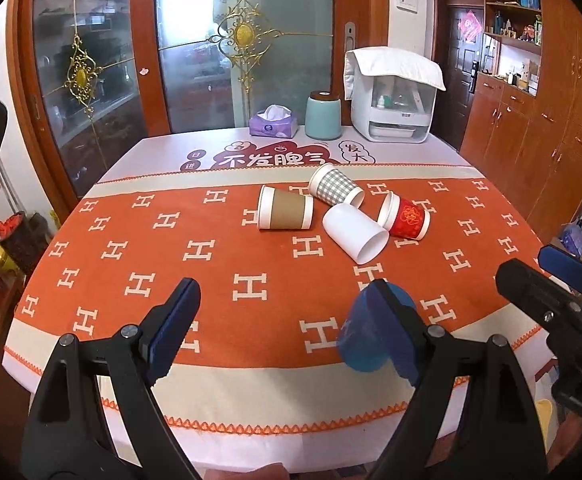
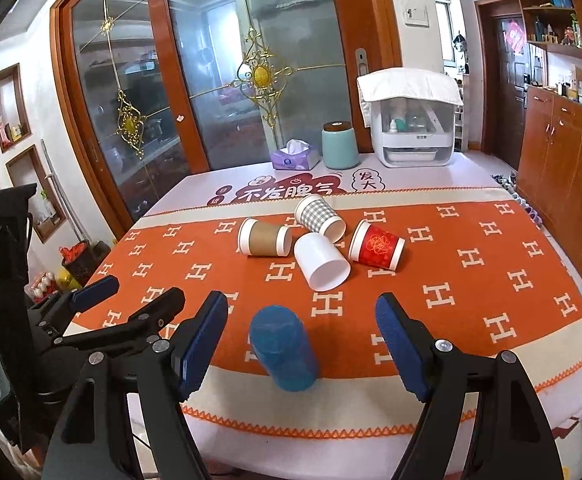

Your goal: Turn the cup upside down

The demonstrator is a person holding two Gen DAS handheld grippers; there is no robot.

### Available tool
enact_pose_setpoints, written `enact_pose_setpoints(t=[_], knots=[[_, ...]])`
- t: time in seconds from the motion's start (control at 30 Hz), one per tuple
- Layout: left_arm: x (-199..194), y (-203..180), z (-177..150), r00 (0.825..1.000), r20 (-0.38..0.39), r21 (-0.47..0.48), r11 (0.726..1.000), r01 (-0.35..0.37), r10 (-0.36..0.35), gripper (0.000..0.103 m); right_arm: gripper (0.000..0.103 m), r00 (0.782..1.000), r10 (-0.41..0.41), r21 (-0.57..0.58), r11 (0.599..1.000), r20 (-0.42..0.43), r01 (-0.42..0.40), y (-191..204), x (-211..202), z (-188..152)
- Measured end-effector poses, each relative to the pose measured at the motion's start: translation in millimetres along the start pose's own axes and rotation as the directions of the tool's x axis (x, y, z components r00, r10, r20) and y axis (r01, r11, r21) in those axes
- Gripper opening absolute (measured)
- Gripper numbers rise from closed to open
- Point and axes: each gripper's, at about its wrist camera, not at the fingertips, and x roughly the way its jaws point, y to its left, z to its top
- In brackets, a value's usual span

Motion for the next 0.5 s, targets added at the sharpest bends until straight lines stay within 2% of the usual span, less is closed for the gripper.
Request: enact_pose_setpoints(t=[0.5], knots=[[-8, 1, -1, 1.000, -0.005, -0.013, 1.000, 0.001, -0.001, 0.083, 0.078, 1.000, 0.012, 0.001, 1.000, 0.005, -0.012, 3, -13, 2]])
